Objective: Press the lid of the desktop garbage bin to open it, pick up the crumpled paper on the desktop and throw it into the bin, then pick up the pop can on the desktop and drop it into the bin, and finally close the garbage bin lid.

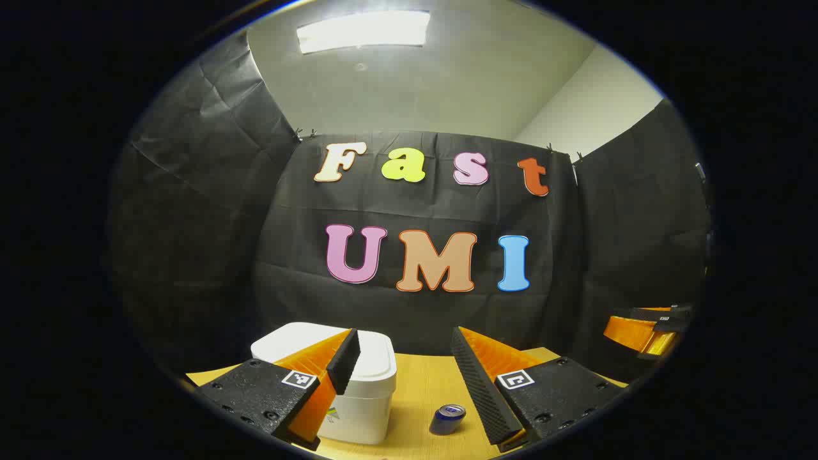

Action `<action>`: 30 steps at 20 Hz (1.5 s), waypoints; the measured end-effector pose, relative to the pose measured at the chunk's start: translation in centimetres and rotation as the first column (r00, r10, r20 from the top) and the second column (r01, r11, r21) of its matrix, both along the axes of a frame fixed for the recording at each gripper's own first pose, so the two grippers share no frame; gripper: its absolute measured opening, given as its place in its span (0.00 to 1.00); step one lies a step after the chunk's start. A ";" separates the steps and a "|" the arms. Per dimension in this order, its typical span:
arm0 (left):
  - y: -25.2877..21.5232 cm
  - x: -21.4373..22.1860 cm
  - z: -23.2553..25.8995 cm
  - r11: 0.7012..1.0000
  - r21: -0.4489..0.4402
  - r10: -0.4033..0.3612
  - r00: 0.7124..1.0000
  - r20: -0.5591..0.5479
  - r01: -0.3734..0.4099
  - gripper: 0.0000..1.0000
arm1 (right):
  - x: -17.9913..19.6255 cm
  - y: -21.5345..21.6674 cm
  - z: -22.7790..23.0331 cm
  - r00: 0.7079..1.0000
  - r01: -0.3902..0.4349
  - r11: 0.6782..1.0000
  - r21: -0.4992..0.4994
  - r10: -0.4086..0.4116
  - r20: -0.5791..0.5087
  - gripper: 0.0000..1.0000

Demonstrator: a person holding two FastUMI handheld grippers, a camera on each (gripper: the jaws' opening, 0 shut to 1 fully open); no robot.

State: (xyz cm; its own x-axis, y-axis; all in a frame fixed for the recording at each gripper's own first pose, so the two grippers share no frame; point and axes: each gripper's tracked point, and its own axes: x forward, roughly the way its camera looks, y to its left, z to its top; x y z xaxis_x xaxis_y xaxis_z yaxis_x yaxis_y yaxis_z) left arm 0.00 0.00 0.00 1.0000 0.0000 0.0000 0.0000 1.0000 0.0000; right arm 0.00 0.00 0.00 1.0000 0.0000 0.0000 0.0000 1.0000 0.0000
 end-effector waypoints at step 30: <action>-0.5 -0.2 -0.2 1.000 0.004 -0.023 1.000 -0.007 0.023 0.87 | -0.6 -0.7 -0.5 1.000 0.019 1.000 0.010 -0.019 -0.001 0.93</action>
